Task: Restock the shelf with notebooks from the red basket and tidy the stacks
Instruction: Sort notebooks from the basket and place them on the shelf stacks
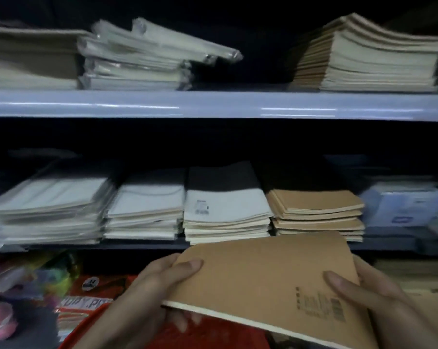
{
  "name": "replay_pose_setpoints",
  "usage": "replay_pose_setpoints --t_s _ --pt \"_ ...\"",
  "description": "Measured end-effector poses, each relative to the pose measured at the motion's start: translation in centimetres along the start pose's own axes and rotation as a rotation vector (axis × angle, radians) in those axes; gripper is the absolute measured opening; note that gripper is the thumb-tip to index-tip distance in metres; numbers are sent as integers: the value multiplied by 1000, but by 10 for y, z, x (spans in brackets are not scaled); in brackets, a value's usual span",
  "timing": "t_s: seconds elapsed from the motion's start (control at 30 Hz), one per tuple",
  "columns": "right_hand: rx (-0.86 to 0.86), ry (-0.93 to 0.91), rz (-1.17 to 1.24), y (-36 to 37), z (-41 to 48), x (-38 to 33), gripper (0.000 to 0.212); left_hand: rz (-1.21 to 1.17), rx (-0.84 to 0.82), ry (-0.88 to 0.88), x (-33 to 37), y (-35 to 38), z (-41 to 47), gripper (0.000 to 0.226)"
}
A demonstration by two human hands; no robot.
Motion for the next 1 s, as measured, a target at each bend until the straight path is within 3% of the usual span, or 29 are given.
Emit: replay_pose_setpoints --t_s 0.1,0.2,0.3,0.43,0.53,0.67,0.73,0.87,1.0 --pt "55 -94 78 -36 -3 -22 56 -43 -63 96 27 39 7 48" --pt "23 -153 132 -65 -5 -37 71 -81 -129 178 53 73 10 39" --pt "89 -273 252 -81 -1 -54 36 -81 -124 218 80 105 31 32" --pt "207 -361 453 -77 30 -65 24 -326 -83 127 103 130 89 9" --pt "169 -351 630 -57 74 -61 30 -355 -131 35 100 153 117 10" --pt "20 -234 503 -27 101 -43 21 57 -198 35 73 175 126 17" --pt "-48 -143 394 -30 100 -37 21 102 -173 76 65 168 132 22" --pt "140 -173 388 -81 109 -38 29 19 -92 164 67 146 139 25" --pt "195 -245 357 -110 112 -49 33 55 -211 240 67 148 136 44"
Point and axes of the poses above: each hand's wrist, its own z-axis towards the middle knuckle, its own y-axis out of the palm, x = y × z, the point moved 4 cm from there along z, towards the middle knuckle, and after that the axes turned 6 degrees about y, right-handed, at the moved point
